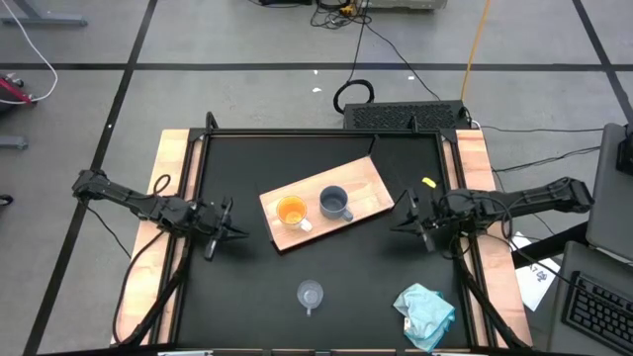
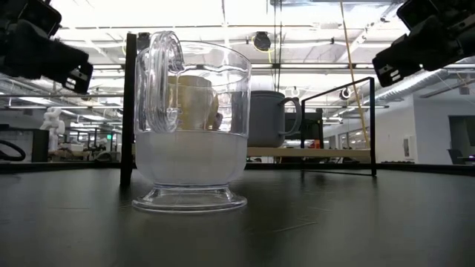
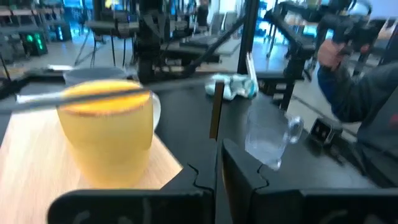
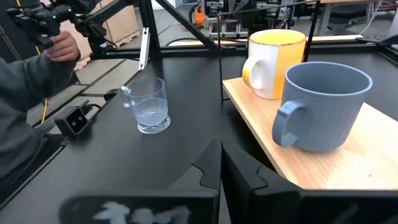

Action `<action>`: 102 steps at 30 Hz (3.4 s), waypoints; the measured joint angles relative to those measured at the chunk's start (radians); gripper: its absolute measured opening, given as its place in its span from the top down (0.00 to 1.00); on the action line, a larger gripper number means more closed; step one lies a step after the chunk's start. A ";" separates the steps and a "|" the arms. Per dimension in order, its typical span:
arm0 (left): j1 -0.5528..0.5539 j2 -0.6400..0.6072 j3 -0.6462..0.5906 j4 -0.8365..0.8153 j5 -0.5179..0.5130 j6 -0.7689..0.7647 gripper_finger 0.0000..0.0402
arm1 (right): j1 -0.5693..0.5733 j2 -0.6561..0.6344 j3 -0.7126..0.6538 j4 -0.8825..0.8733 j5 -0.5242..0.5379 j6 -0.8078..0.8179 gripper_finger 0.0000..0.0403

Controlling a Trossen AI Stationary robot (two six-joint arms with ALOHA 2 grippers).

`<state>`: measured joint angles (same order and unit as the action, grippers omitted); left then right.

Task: Stack small to large cups/mugs on shelf
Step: Put the transparent mug on the shelf

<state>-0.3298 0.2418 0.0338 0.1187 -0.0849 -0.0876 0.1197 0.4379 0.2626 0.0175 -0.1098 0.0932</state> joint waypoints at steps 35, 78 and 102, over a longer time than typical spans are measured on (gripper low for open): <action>0.000 0.511 0.451 0.110 -0.008 0.095 0.87 | 0.040 -0.035 0.000 -0.025 0.004 -0.039 1.00; 0.097 1.490 1.570 -0.874 0.201 0.385 0.41 | 0.040 -0.183 0.001 -0.140 0.004 -0.001 1.00; 0.016 1.624 1.576 -0.883 0.280 0.498 0.41 | 0.039 -0.399 -0.069 -0.167 0.004 0.026 1.00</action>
<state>-0.3134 1.8660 1.6100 -0.7639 0.1951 0.4102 0.1589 0.0384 0.1932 -0.1499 -0.1059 0.1192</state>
